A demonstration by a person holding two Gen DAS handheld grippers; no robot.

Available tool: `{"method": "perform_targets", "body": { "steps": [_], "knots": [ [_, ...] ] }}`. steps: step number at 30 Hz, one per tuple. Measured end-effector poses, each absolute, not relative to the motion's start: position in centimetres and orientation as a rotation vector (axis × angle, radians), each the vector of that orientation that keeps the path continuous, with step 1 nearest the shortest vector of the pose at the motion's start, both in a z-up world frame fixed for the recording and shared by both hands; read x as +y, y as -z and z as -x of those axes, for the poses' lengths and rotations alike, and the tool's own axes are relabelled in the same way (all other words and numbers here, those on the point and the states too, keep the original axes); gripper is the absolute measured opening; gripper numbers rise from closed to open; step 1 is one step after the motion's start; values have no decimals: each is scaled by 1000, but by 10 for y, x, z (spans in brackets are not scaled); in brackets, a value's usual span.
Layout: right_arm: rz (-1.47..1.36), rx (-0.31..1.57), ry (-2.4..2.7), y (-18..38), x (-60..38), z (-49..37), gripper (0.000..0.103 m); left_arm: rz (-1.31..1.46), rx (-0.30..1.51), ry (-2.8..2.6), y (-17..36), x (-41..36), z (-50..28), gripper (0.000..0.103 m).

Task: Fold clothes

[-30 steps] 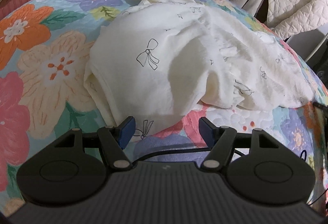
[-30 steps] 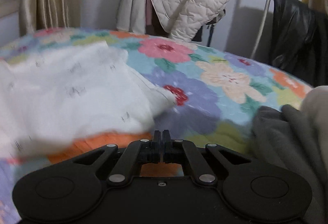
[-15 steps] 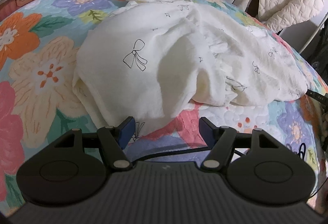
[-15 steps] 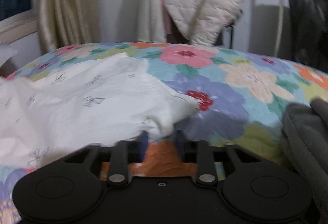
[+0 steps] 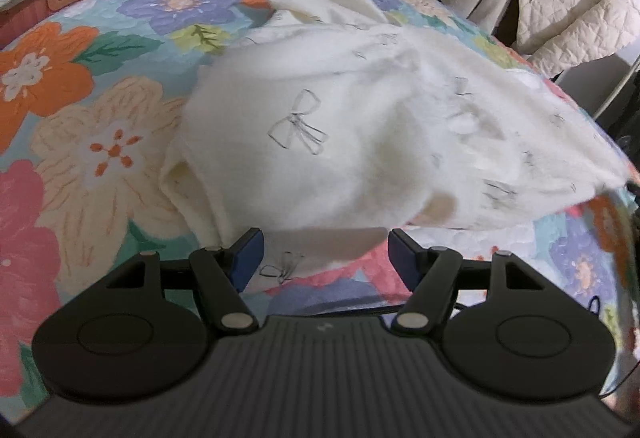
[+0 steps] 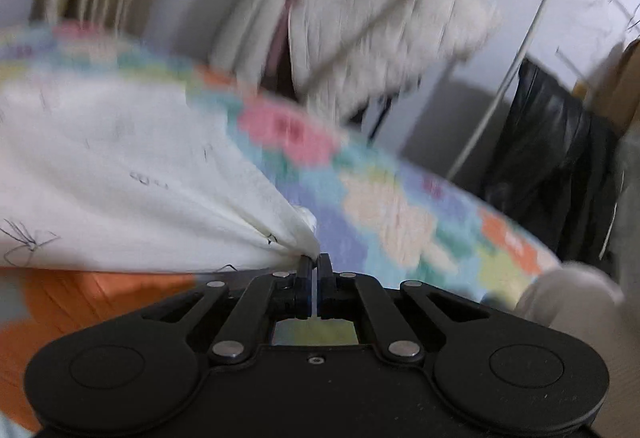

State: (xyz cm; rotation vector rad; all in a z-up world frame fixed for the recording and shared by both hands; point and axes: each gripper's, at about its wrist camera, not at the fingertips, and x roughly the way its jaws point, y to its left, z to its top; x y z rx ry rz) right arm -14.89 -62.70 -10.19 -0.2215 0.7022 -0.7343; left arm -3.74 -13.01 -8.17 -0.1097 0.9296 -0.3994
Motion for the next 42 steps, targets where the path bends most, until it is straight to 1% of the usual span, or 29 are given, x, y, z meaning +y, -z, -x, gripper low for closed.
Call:
{"method": "perform_targets", "body": {
  "steps": [3,4,6,8,9,10,12,14,16,18,20,22,23,27,28,29,30,31,32,33,35,37,39,40,42],
  "knots": [
    [197,741,792,104,-629,148,1,114,934,381,83,-125,35,68],
    [188,743,815,100,-630,149,4,121,934,379,81,-123,36,68],
    [71,707,796,87,-636,158,16,132,930,374,73,-119,39,68],
    [-148,655,719,77,-643,172,51,148,921,372,63,-113,45,68],
    [-272,640,663,76,-647,176,56,166,921,373,59,-109,47,68],
    [-395,622,605,76,-650,181,59,211,932,382,56,-105,50,68],
    [-639,597,474,85,-660,186,59,364,967,429,53,-95,56,68],
    [-819,570,395,101,-667,188,63,522,1002,477,56,-90,59,68],
    [-864,554,393,110,-669,189,63,686,1048,522,68,-89,59,68],
    [-863,531,385,114,-669,187,67,819,1083,533,86,-92,54,68],
    [-866,493,378,117,-669,183,80,912,1090,498,103,-97,48,70],
    [-868,455,370,121,-670,179,86,948,1065,407,118,-102,36,71],
    [-870,435,366,122,-671,177,86,959,1041,358,125,-103,28,71],
    [-806,365,397,123,-673,168,86,1064,926,274,132,-108,-7,72],
    [-806,341,401,125,-674,167,85,1058,915,267,131,-113,-14,69],
    [-794,330,407,127,-675,166,81,1031,899,262,130,-118,-19,65],
    [-773,329,418,127,-676,163,75,984,879,255,128,-124,-22,54],
    [-755,333,426,127,-677,160,47,931,867,249,127,-129,-26,21],
    [-756,333,418,125,-679,158,8,870,863,244,125,-133,-29,8],
    [-775,323,394,123,-681,158,6,833,844,246,121,-133,-31,7],
    [-791,285,343,108,-678,164,6,822,759,268,104,-126,-31,5],
    [-747,259,274,77,-667,177,5,757,613,334,66,-119,-19,5],
    [-691,251,239,45,-651,198,5,616,468,377,21,-113,10,4],
    [-672,272,240,35,-645,208,5,574,434,384,7,-107,27,4],
    [-643,408,286,36,-635,220,5,531,426,372,-5,-88,58,4]
  ]
}}
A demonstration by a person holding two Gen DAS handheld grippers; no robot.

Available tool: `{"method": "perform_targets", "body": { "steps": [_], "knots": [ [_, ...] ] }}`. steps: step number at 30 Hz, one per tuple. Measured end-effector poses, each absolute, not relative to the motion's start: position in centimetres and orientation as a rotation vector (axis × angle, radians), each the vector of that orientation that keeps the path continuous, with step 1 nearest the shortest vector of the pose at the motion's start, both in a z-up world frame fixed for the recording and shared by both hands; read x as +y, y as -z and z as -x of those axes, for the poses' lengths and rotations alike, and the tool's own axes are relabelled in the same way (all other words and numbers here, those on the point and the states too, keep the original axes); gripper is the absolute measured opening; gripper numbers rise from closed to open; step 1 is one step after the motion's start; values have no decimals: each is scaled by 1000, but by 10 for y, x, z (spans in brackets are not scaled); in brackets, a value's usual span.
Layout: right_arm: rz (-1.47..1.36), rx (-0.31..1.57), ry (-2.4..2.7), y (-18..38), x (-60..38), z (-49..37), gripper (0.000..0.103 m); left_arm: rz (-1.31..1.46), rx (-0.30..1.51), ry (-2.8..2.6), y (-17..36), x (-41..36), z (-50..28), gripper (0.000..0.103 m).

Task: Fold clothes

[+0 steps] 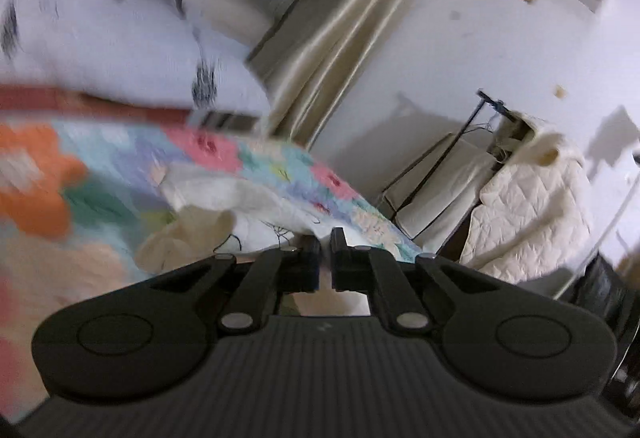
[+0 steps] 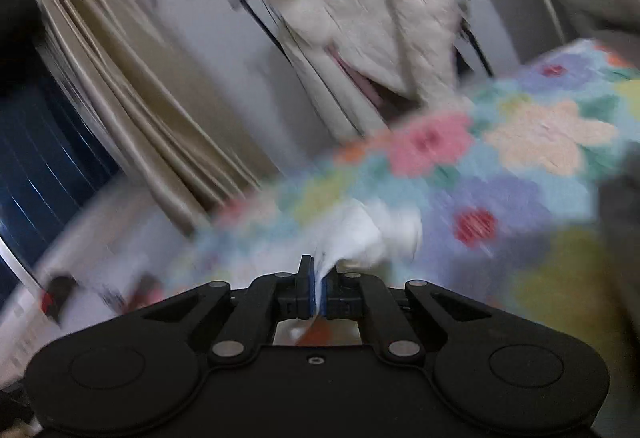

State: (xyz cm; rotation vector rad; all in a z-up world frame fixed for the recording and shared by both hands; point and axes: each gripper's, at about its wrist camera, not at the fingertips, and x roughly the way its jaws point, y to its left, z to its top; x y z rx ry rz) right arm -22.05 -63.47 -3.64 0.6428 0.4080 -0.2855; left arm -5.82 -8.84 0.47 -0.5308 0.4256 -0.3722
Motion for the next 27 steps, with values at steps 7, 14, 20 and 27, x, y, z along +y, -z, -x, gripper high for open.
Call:
{"method": "perform_targets", "body": {
  "steps": [7,14,20,27],
  "knots": [
    [-756,611,385,103,-631,235,4,618,845,227,103,-52,76,7],
    [-903,554,406,116,-641,243,45,705,821,228,103,-45,67,33],
    [-672,713,456,86,-613,241,56,646,730,291,90,-59,63,6],
    [-266,637,488,48,-570,259,60,377,552,519,-1,-137,49,6]
  ]
}}
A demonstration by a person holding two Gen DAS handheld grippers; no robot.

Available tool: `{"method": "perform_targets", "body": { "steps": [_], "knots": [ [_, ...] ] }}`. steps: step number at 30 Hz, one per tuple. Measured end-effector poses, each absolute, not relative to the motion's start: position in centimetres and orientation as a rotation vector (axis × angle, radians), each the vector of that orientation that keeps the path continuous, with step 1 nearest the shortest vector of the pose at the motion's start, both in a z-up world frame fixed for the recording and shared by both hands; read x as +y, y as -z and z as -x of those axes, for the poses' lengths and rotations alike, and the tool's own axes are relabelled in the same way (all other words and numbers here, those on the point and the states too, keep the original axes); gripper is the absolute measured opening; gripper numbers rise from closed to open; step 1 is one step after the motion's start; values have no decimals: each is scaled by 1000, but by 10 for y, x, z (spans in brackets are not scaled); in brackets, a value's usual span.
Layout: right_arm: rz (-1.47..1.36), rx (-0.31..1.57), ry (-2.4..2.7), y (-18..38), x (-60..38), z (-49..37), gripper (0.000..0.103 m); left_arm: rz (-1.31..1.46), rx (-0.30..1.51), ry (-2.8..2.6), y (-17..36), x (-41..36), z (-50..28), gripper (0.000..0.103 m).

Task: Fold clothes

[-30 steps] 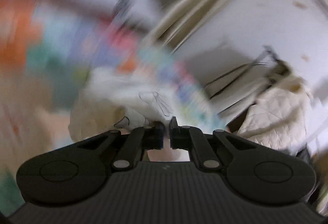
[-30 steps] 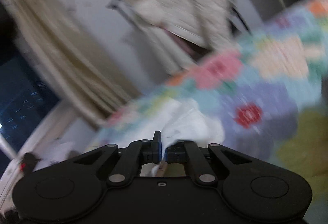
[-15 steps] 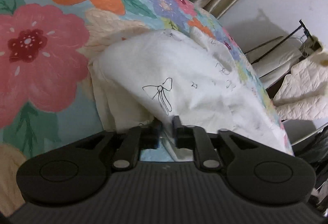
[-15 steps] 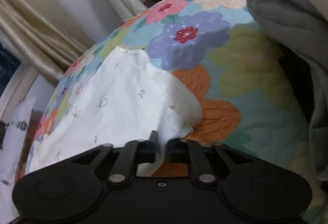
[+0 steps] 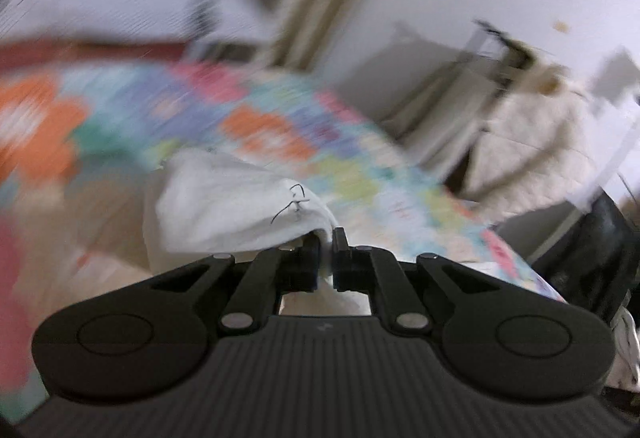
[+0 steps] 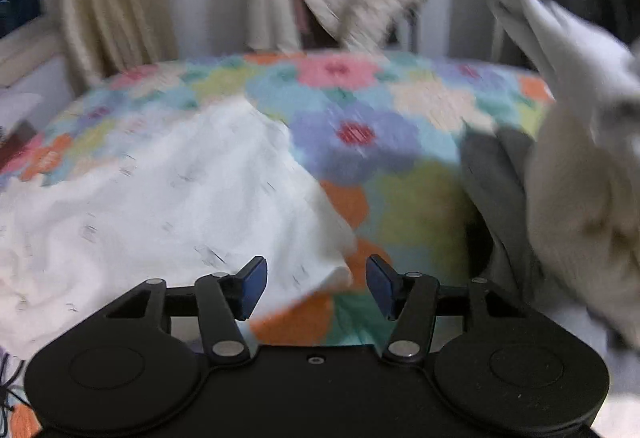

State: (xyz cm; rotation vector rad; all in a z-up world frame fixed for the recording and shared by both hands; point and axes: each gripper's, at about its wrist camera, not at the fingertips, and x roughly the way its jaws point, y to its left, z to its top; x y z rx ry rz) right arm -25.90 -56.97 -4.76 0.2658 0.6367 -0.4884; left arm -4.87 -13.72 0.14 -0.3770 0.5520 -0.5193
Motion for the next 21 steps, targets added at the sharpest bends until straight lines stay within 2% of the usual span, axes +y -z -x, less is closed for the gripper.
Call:
{"method": "perform_targets", "body": {
  "steps": [3,5,8,11,13,15,17,19,21],
  "knots": [
    [-375,579,385,48,-580,260,60,146,449,637,-36,-208,60,6],
    [-456,553,338,51,-589,262,60,47,449,783,-42,-266,67,6],
    [-482,555,328,59,-597,265,60,-56,571,986,-24,-352,74,7],
    [-477,567,351,72,-605,266,60,-312,743,1037,15,-425,90,9],
    [-513,577,361,82,-610,265,60,-355,769,1072,31,-438,102,9],
    [-570,561,345,86,-616,266,60,-312,804,1091,38,-429,106,14],
    [-599,541,315,86,-618,266,60,-251,836,1082,42,-414,108,34],
    [-610,518,286,84,-616,264,60,-176,861,1061,42,-387,111,36],
    [-627,497,247,83,-614,259,60,-131,862,1027,39,-357,114,41]
  ]
}}
